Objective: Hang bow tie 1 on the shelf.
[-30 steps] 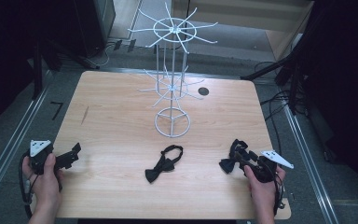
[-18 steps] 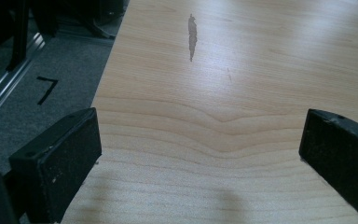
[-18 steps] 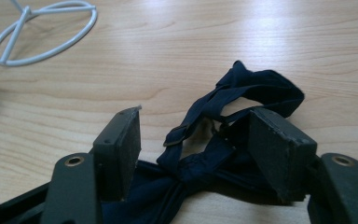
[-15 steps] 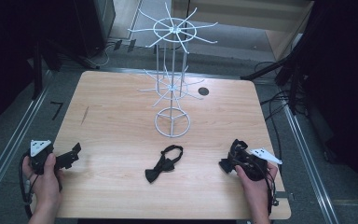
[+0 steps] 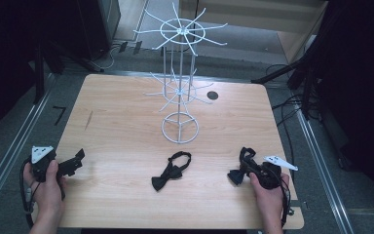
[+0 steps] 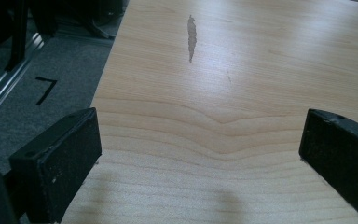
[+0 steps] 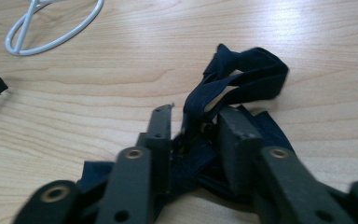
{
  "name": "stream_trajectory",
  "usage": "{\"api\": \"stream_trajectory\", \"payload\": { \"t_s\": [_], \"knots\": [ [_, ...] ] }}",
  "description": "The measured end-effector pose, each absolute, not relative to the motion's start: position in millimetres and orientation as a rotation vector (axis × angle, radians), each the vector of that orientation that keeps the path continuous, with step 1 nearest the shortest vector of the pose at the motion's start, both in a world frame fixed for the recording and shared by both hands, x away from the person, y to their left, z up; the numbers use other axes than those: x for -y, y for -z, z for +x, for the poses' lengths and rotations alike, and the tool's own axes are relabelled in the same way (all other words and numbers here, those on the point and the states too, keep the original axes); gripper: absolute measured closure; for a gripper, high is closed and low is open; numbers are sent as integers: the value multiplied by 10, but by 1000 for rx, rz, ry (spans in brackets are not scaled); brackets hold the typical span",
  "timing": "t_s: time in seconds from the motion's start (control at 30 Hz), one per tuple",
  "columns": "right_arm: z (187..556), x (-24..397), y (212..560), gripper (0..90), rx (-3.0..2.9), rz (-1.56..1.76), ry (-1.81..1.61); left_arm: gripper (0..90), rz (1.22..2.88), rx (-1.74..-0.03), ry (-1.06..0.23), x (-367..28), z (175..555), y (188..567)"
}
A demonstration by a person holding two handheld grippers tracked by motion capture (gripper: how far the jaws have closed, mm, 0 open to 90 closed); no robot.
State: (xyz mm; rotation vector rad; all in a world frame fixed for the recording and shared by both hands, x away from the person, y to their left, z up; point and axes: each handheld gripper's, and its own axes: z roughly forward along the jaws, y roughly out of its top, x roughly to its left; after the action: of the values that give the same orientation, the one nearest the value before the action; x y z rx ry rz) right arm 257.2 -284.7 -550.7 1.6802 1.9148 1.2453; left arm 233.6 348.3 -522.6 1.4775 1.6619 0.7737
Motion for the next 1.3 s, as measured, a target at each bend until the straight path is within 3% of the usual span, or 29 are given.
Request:
{"api": "stream_trajectory", "payload": {
  "t_s": [0.13, 0.23, 1.3],
  "knots": [
    [2561, 2859, 5482, 836, -1936, 1669, -1252, 0, 1477, -1661, -775, -3481, 2336, 5226],
    [2549, 2847, 5450, 863, -1947, 1629, -1234, 0, 1478, -1662, -775, -3481, 2336, 5225],
    [2414, 2549, 4986, 873, -1855, 1374, -1361, 0, 1479, -1657, -785, -3471, 2344, 5225]
  ]
}}
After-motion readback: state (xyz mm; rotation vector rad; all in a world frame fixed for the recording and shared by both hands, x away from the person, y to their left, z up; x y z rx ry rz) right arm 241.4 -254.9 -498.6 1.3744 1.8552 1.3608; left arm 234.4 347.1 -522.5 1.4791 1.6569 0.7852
